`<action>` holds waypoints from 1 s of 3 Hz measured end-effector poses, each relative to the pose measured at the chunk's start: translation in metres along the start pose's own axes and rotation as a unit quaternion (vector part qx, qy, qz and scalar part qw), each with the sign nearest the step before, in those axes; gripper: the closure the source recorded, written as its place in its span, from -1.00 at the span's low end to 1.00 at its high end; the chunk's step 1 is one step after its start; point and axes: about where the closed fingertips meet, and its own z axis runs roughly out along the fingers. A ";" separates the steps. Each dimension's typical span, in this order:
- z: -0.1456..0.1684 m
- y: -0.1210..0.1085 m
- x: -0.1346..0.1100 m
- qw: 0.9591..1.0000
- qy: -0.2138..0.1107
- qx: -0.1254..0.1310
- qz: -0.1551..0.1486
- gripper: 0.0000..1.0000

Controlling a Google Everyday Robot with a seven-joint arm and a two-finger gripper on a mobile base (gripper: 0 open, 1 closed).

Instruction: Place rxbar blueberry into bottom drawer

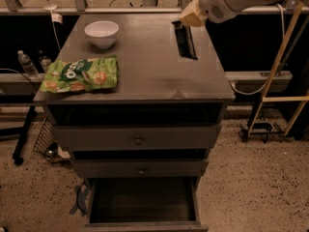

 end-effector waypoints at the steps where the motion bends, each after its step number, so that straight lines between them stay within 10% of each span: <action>1: 0.016 0.046 0.013 0.996 0.012 -0.089 0.002 1.00; 3: 0.014 0.067 0.014 0.993 0.023 -0.112 -0.013 1.00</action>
Offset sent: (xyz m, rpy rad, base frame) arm -0.0177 0.0151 -0.0299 -0.0090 0.1029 0.0824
